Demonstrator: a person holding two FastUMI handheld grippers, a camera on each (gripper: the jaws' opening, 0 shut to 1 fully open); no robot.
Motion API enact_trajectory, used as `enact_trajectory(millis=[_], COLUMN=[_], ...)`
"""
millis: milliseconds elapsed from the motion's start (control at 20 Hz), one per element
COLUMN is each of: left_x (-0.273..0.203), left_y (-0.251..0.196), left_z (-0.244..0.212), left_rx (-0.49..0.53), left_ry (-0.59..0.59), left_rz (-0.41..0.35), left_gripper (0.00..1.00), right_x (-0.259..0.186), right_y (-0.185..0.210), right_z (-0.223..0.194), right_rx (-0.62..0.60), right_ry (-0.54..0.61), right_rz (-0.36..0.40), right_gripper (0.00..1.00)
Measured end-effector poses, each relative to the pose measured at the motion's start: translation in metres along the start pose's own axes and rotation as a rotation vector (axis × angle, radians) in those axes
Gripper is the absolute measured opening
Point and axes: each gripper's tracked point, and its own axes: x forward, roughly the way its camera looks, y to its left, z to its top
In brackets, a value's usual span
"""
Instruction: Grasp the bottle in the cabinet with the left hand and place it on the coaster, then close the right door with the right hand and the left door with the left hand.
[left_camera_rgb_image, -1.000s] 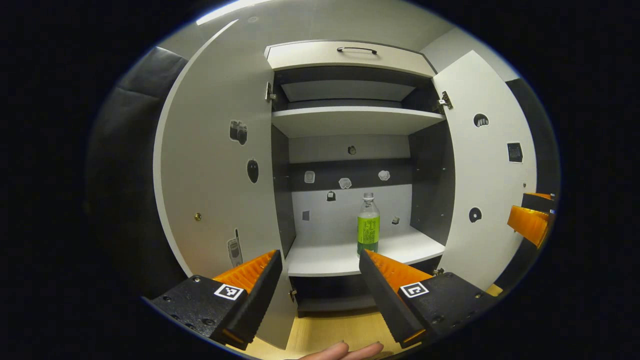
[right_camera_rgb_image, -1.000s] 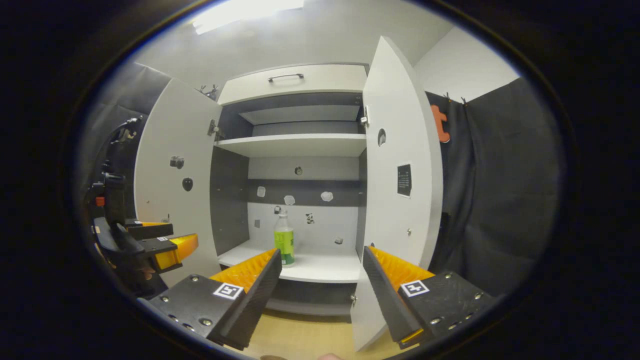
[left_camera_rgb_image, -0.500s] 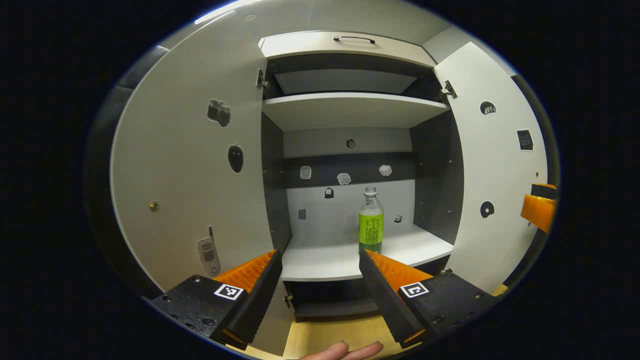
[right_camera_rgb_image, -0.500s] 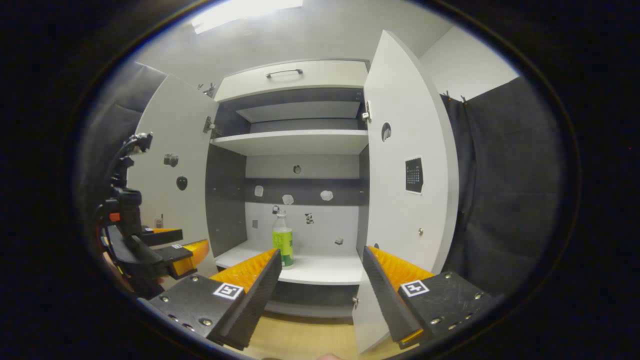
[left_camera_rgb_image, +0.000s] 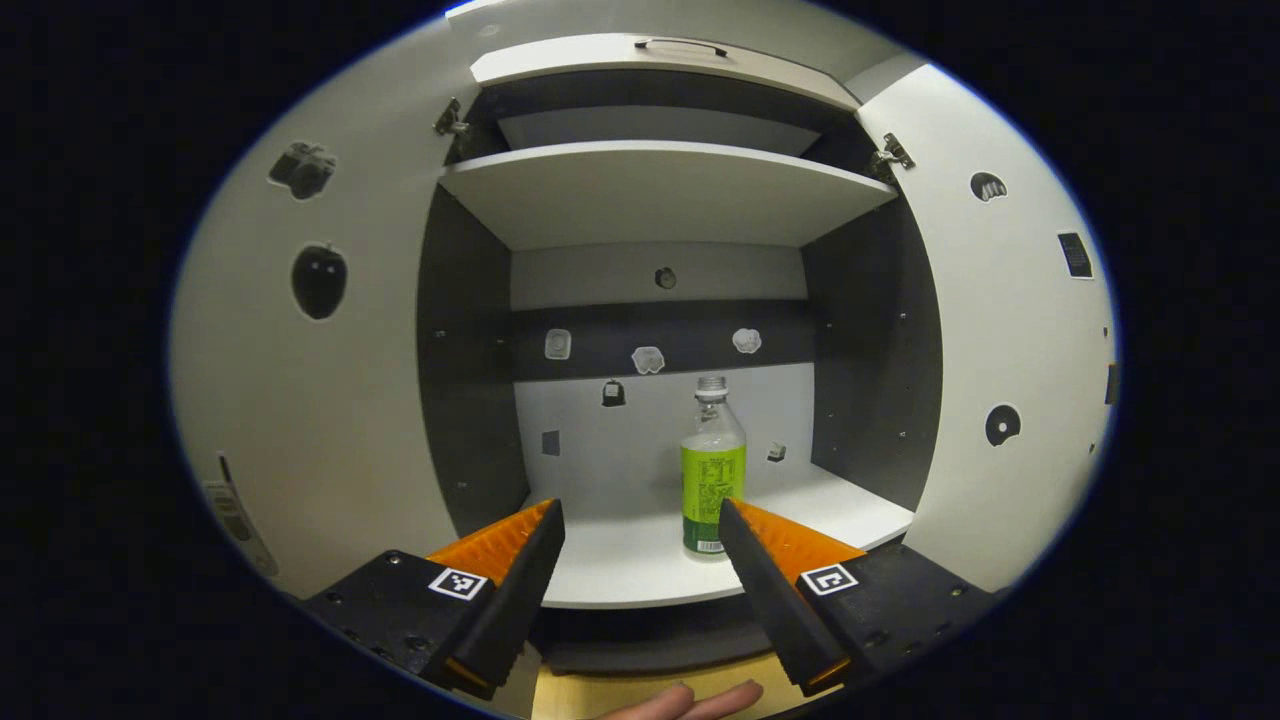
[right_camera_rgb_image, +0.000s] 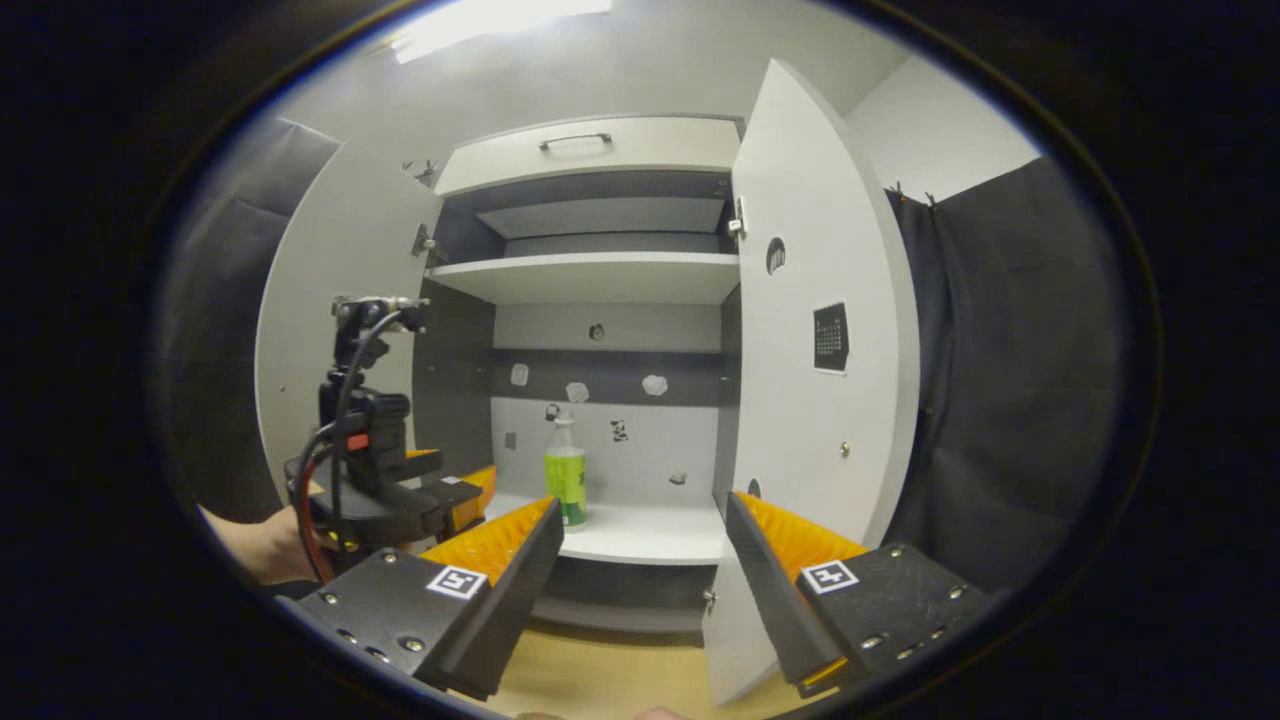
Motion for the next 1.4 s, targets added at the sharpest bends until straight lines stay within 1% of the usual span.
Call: enact_trajectory(millis=[150, 250, 400, 500, 600, 750, 850, 900, 950, 1000, 1100, 1150, 1300, 1400], left_x=[0.032, 0.054, 0.083, 0.099, 0.116, 0.136, 0.148, 0.147, 0.144, 0.14, 0.118, 0.106, 0.069, 0.042], left_y=[-0.019, -0.028, -0.046, -0.051, -0.051, -0.053, -0.048, -0.047, -0.041, -0.044, -0.055, -0.054, -0.05, -0.051], left_z=[-0.009, -0.016, -0.02, -0.027, -0.03, -0.042, -0.044, -0.045, -0.047, -0.046, -0.038, -0.034, -0.023, -0.015], left_rx=[-0.011, -0.013, -0.008, -0.003, -0.018, -0.048, -0.043, -0.021, -0.017, -0.033, -0.104, -0.115, -0.09, -0.08], left_ry=[0.007, 0.012, 0.004, 0.022, 0.029, 0.069, 0.066, 0.075, 0.086, 0.096, 0.084, 0.075, 0.057, 0.045], left_rz=[-0.048, -0.062, -0.111, -0.124, -0.113, -0.106, -0.083, -0.082, -0.065, -0.076, -0.121, -0.119, -0.111, -0.109], left_gripper=[0.98, 0.98, 0.98, 0.98, 0.98, 0.98, 0.98, 0.95, 0.87, 0.78, 0.78, 0.79, 0.78, 0.78], right_x=[-0.005, -0.008, -0.013, -0.019, -0.024, -0.036, -0.046, -0.05, -0.054, -0.06, -0.069, -0.072, -0.088, -0.099], right_y=[-0.006, -0.009, -0.004, -0.003, -0.006, -0.014, -0.02, -0.022, -0.025, -0.028, -0.033, -0.035, -0.037, -0.035], right_z=[-0.006, -0.006, -0.011, -0.018, -0.024, -0.033, -0.037, -0.038, -0.038, -0.039, -0.04, -0.041, -0.037, -0.033], right_rx=[-0.008, -0.001, 0.013, 0.022, 0.018, 0.013, 0.018, 0.021, 0.023, 0.023, 0.027, 0.034, 0.063, 0.074], right_ry=[0.011, 0.014, 0.033, 0.043, 0.052, 0.083, 0.103, 0.108, 0.11, 0.108, 0.11, 0.114, 0.109, 0.098], right_rz=[-0.016, -0.02, 0.008, 0.015, 0.007, -0.018, -0.03, -0.035, -0.039, -0.043, -0.05, -0.052, -0.045, -0.025], right_gripper=[0.99, 0.99, 0.98, 0.99, 0.99, 0.99, 0.99, 0.99, 0.99, 0.99, 0.99, 0.99, 0.99, 0.99])
